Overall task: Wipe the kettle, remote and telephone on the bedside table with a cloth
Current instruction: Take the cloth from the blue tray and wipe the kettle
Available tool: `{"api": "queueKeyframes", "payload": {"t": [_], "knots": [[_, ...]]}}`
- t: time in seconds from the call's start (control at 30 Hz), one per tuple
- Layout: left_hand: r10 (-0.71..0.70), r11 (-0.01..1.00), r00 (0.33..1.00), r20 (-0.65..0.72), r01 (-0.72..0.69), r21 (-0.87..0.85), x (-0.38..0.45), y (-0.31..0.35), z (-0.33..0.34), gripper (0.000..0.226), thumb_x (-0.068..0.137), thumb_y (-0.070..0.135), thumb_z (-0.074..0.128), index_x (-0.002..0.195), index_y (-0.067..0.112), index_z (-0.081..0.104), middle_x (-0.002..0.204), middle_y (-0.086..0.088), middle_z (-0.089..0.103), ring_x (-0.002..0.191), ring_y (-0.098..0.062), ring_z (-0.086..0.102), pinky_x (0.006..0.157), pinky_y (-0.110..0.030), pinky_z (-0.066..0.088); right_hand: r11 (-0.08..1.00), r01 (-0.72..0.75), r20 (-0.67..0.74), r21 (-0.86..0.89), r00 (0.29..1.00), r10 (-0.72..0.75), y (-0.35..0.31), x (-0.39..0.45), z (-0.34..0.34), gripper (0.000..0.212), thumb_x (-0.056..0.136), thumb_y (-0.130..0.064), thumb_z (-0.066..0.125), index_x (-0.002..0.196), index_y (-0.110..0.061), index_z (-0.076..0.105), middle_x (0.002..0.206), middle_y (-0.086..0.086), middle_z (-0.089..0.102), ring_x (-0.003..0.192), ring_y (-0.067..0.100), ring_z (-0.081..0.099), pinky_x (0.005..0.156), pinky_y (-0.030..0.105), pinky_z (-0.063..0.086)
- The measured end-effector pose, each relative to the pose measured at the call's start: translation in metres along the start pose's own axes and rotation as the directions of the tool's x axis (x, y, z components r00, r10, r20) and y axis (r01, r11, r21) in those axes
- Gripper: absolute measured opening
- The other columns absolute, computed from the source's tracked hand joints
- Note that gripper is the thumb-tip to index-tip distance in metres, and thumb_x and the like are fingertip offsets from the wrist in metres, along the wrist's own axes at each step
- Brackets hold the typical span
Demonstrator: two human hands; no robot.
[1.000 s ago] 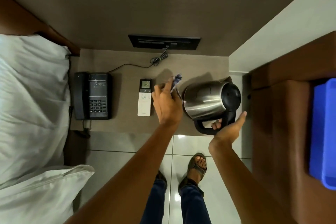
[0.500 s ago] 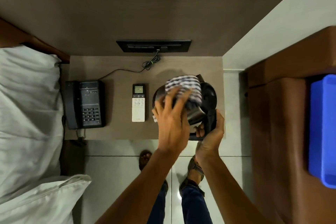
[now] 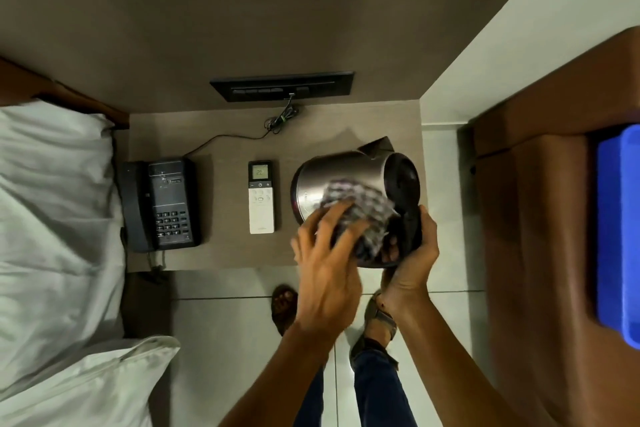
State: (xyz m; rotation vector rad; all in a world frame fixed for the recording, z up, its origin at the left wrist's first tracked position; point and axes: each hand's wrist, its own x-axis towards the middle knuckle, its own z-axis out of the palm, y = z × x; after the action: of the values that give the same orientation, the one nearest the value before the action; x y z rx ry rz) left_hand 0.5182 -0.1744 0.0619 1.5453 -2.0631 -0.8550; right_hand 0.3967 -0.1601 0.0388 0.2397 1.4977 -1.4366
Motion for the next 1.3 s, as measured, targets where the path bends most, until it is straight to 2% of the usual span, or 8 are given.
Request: {"api": "queueKeyframes", "payload": {"t": [0.17,0.4,0.6,0.7,0.8,0.97,1.13,1.3], "knots": [[-0.474,0.869,0.848,-0.238,0.407,-0.280,0.030,-0.003,-0.006,0.050,0.085,0.021,0.035,0.129,0.037,0.051,0.139,0.006,0.053,0.129,-0.015,0.038,0.104,-0.057,0.042,0.999,-0.023,-0.004,-0.027,1.000,0.022,0.000,-0.004,0.005,0.044,0.093,-0.063,0.061,0.078,-0.025,0.074,0.059,-0.001,0.056,0.050,0.013,0.053,0.051,0.024,0.046],[-0.015,0.999,1.000,-0.009,0.014,-0.052,0.015,0.025,0.013,0.045,0.093,0.014,0.045,0.135,0.029,0.053,0.158,0.003,0.044,0.148,-0.028,0.031,0.111,-0.060,0.041,0.969,-0.069,0.057,0.238,0.997,0.056,-0.008,-0.001,0.015,0.057,0.104,-0.058,0.043,0.124,-0.019,0.078,0.114,0.009,0.078,0.101,0.021,0.077,0.085,0.031,0.063],[-0.556,0.785,0.803,-0.214,0.422,-0.454,0.043,0.010,0.003,0.048,0.092,0.006,0.042,0.133,0.022,0.061,0.143,-0.003,0.057,0.134,-0.026,0.047,0.105,-0.059,0.049,0.999,-0.016,-0.058,0.047,0.998,0.019,-0.011,0.003,0.017,0.046,0.095,-0.066,0.053,0.078,-0.031,0.077,0.064,-0.003,0.059,0.057,0.011,0.056,0.058,0.025,0.046],[-0.187,0.960,0.966,-0.180,0.141,-0.243,0.065,0.030,0.009,0.050,0.089,0.009,0.041,0.132,0.026,0.060,0.148,0.003,0.054,0.146,-0.025,0.038,0.114,-0.061,0.040,0.977,-0.044,0.041,0.206,0.999,0.037,-0.008,0.003,0.024,0.045,0.100,-0.059,0.051,0.092,-0.029,0.084,0.081,0.002,0.073,0.074,0.020,0.067,0.060,0.025,0.057],[0.100,0.994,0.995,0.031,-0.099,-0.044,0.024,0.022,0.019,0.047,0.092,0.012,0.041,0.134,0.026,0.058,0.157,0.006,0.046,0.153,-0.026,0.028,0.119,-0.061,0.035,0.925,-0.105,0.141,0.366,0.988,0.056,-0.012,0.004,0.024,0.052,0.103,-0.055,0.044,0.107,-0.024,0.086,0.103,0.005,0.082,0.092,0.019,0.080,0.078,0.030,0.065],[-0.272,0.953,0.961,-0.051,0.262,-0.149,-0.006,-0.017,0.010,0.055,0.087,-0.005,0.046,0.130,0.027,0.058,0.143,-0.001,0.053,0.136,-0.030,0.045,0.105,-0.057,0.050,0.993,-0.046,-0.023,0.109,0.999,0.048,-0.018,0.006,0.017,0.048,0.100,-0.061,0.051,0.080,-0.022,0.070,0.059,-0.003,0.051,0.054,0.013,0.046,0.049,0.024,0.040],[-0.395,0.893,0.886,-0.243,0.308,-0.328,0.054,-0.002,0.002,0.056,0.083,-0.005,0.042,0.130,0.016,0.063,0.133,0.006,0.051,0.126,-0.021,0.045,0.103,-0.048,0.053,0.996,0.014,-0.019,0.086,1.000,-0.012,-0.028,0.013,0.032,0.046,0.099,-0.061,0.051,0.081,-0.021,0.065,0.058,-0.001,0.046,0.049,0.011,0.044,0.048,0.025,0.038],[-0.148,0.959,0.959,-0.243,0.080,-0.271,0.100,0.033,-0.002,0.054,0.090,0.000,0.038,0.134,0.019,0.063,0.142,-0.006,0.055,0.132,-0.030,0.044,0.104,-0.047,0.049,0.999,0.020,-0.002,0.045,1.000,-0.020,-0.027,0.015,0.030,0.045,0.098,-0.062,0.054,0.092,-0.021,0.073,0.068,0.002,0.054,0.060,0.014,0.053,0.057,0.028,0.043]]}}
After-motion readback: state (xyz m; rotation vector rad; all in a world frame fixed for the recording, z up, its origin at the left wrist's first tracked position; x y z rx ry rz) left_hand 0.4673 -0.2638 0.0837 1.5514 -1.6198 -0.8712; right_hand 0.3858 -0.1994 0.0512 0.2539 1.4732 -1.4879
